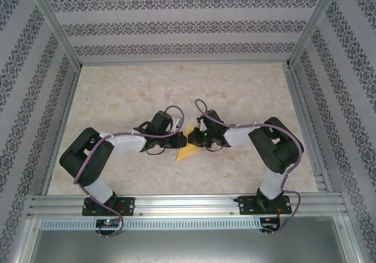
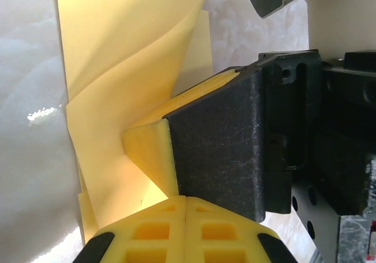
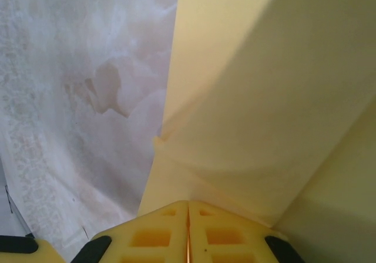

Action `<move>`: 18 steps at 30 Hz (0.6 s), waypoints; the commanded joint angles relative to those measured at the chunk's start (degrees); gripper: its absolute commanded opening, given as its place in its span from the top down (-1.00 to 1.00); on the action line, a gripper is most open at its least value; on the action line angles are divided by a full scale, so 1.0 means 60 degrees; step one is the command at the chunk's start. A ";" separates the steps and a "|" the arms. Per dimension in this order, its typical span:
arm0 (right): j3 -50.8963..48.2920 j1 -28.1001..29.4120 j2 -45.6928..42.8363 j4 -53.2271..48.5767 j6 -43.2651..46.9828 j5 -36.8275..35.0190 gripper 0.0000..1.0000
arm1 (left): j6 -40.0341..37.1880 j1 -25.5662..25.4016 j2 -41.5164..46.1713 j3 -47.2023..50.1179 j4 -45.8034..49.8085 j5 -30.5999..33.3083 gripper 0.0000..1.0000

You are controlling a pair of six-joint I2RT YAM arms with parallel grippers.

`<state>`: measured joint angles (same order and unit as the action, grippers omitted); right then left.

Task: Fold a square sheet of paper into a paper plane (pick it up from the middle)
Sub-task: Fourth fold the wing at the center of the table.

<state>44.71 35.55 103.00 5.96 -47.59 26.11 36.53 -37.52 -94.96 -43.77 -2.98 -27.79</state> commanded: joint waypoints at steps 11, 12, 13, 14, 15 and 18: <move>-0.0390 0.0109 0.0104 -0.0246 -0.0462 -0.0371 0.83 | 0.0453 -0.0007 0.0096 0.0634 -0.0258 0.0560 1.00; -0.0405 0.0097 0.0104 -0.0232 -0.0465 -0.0374 0.83 | 0.0471 -0.0003 0.0252 0.0706 -0.0305 0.0647 1.00; -0.0416 0.0106 0.0103 -0.0245 -0.0454 -0.0374 0.84 | 0.0463 -0.0009 0.0412 0.0756 -0.0323 0.0722 1.00; -0.0431 0.0112 0.0117 -0.0263 -0.0437 -0.0402 0.84 | 0.0429 0.0009 0.0498 0.0768 -0.0301 0.0750 1.00; -0.0407 0.0099 0.0121 -0.0288 -0.0424 -0.0399 0.84 | 0.0413 0.0005 0.0531 0.0752 -0.0308 0.0757 1.00; -0.0384 0.0092 0.0162 -0.0297 -0.0403 -0.0360 0.84 | 0.0467 0.0009 0.0385 0.0731 -0.0603 0.0492 1.00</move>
<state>44.07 35.62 102.91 7.14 -49.71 25.69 38.48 -37.52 -93.86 -39.42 -4.67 -24.95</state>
